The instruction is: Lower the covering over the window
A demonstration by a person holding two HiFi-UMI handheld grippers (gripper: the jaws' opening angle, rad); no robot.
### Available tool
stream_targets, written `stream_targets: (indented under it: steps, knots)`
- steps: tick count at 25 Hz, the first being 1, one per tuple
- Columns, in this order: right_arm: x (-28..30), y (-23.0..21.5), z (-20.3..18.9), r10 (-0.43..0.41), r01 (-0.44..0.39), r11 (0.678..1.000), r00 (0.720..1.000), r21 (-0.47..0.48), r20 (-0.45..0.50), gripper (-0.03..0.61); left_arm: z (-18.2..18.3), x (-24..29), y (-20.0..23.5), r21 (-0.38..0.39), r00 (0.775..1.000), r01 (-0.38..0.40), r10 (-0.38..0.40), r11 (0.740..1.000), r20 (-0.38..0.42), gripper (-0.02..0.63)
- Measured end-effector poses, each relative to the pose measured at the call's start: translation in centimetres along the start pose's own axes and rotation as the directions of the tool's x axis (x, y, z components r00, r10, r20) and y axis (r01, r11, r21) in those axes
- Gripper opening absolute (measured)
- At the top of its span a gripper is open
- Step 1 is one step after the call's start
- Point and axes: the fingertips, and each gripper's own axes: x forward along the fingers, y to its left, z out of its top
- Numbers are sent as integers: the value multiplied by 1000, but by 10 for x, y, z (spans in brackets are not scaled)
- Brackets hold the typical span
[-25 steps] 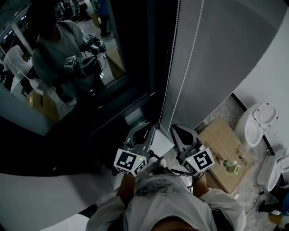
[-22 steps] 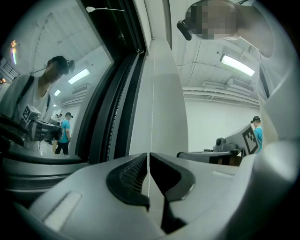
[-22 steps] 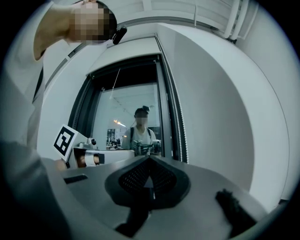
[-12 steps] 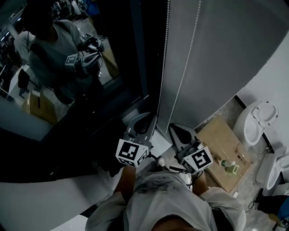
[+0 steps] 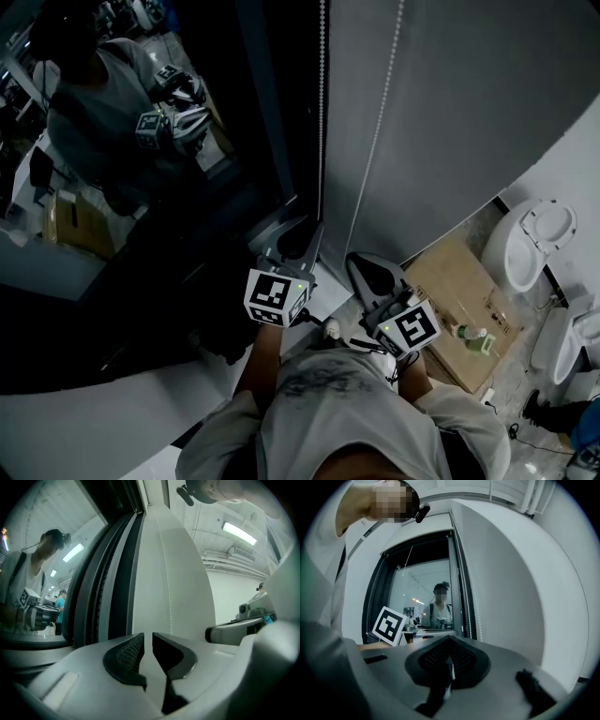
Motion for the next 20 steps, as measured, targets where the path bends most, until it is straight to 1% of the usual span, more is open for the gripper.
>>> stream_targets:
  steps: [7,16,20]
  knots:
    - [6,4,-4,-4,4,1000,1000,-3,-10,17,-15,12,13,-9,1000,1,-1,1000,-26,75]
    - [8,-4,-7,-22,22,1000,1000,1,-20,17,-24,38,24,-6,999,-13,13,1000,-47,84]
    - [11,1,-5,-31,31,1000,999,-3,-24,17,-23,40,30,-6,999,-6,6,1000,-49,87]
